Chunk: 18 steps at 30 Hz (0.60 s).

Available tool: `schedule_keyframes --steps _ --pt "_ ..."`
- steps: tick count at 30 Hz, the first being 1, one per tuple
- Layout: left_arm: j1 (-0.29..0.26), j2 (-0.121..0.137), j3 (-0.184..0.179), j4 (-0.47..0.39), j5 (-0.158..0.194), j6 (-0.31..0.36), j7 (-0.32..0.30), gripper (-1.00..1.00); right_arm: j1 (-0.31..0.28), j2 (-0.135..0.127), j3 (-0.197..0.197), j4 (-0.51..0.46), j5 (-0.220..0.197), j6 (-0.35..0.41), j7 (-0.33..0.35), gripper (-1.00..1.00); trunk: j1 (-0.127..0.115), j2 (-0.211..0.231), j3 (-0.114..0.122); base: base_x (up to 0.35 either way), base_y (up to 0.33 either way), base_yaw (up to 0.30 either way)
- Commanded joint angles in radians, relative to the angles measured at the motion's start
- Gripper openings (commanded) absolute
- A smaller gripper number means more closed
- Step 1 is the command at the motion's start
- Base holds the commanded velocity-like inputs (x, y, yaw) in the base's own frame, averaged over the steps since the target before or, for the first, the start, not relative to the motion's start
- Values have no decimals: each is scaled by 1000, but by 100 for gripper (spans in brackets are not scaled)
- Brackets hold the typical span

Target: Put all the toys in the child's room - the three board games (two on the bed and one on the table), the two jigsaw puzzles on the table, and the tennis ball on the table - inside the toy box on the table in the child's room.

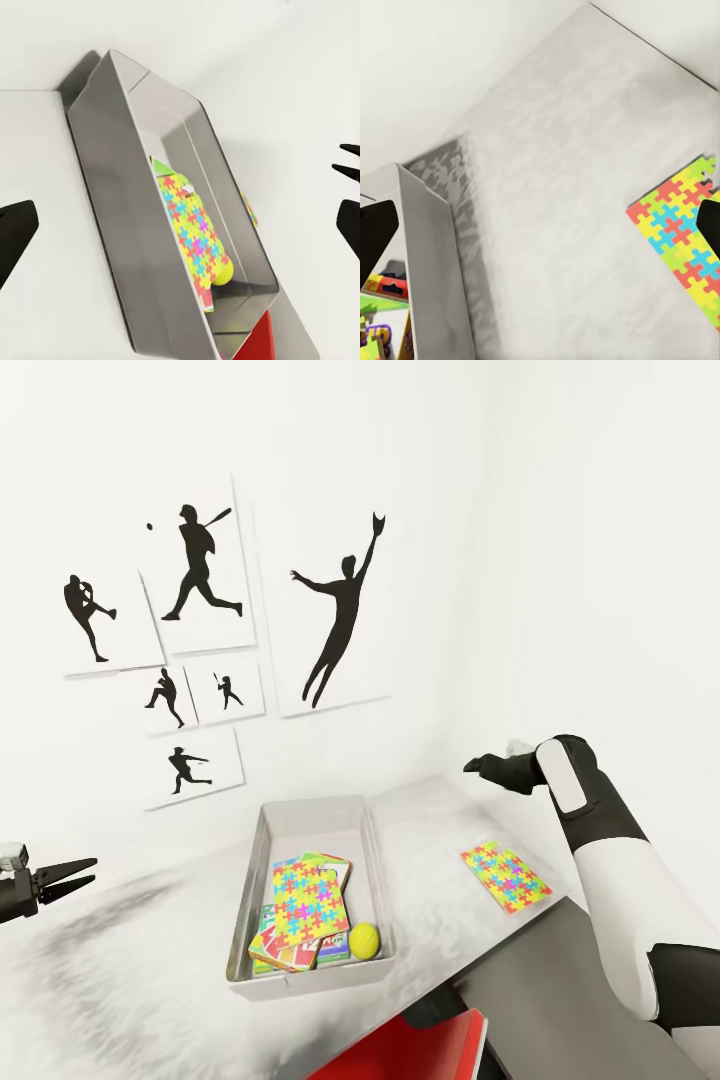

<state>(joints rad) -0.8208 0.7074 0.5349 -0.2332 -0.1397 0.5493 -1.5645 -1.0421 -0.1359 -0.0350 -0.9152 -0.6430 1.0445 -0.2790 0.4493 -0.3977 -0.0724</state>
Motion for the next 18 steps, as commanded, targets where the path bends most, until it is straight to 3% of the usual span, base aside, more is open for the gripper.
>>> schedule_keyframes --steps 1,18 --pt "-1 0 7 0 -11 11 -6 100 -1 0 -1 -1 -11 3 -9 100 1 -2 -2 0 0 0" --pt "-1 7 7 0 -11 11 -6 100 6 0 -2 -2 -11 3 -9 100 1 -2 -3 0 0 0"
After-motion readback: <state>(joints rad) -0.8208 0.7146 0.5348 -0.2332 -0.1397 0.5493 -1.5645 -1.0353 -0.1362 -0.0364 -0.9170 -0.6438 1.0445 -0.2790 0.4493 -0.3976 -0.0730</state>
